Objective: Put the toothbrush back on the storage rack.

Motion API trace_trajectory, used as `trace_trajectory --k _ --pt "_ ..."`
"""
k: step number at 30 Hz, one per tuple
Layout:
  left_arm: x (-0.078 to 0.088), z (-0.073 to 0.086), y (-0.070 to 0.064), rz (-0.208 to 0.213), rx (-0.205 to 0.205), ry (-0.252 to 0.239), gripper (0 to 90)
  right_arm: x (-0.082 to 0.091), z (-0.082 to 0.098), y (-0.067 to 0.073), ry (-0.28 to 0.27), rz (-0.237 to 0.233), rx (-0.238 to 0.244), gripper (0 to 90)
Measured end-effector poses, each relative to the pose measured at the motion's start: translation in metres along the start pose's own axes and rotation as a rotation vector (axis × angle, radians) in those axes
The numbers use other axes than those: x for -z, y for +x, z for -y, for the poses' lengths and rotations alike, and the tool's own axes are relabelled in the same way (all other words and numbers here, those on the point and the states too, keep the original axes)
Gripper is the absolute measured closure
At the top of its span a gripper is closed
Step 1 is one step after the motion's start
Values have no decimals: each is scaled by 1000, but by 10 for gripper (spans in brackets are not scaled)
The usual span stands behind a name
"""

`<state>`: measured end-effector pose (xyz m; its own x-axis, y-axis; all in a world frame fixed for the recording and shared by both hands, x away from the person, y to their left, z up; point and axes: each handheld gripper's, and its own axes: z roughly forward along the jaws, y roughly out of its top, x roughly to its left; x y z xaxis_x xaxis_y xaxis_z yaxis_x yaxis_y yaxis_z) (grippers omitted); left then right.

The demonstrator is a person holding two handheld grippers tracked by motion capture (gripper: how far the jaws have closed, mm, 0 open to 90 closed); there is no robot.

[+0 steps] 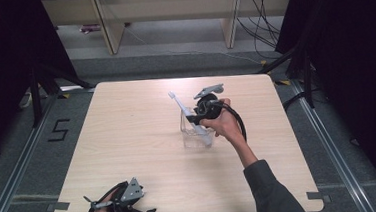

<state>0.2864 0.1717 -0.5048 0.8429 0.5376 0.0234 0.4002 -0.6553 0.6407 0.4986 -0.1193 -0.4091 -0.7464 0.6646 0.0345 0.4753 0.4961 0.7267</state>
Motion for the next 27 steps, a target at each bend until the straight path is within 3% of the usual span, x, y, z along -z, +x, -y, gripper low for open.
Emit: trace_trajectory --k 5,8,10,17,23,26,27 --pt "0 0 -1 0 4 -5 157 10 1 -1 7 -2 8 513" --pt "0 0 0 1 3 -5 157 14 2 1 -21 5 6 508" --pt "-1 0 -1 1 18 -1 157 20 2 3 1 -3 -2 505" --pt "-1 1 -2 -4 20 -7 157 29 6 3 -17 1 39 496" --pt "0 0 -1 -4 3 -3 157 36 13 2 -19 -4 14 490" --pt "-1 1 -2 -3 17 -4 157 39 17 1 -44 -3 4 489" --pt "0 1 -2 -3 16 -3 157 40 18 0 -50 3 25 488"
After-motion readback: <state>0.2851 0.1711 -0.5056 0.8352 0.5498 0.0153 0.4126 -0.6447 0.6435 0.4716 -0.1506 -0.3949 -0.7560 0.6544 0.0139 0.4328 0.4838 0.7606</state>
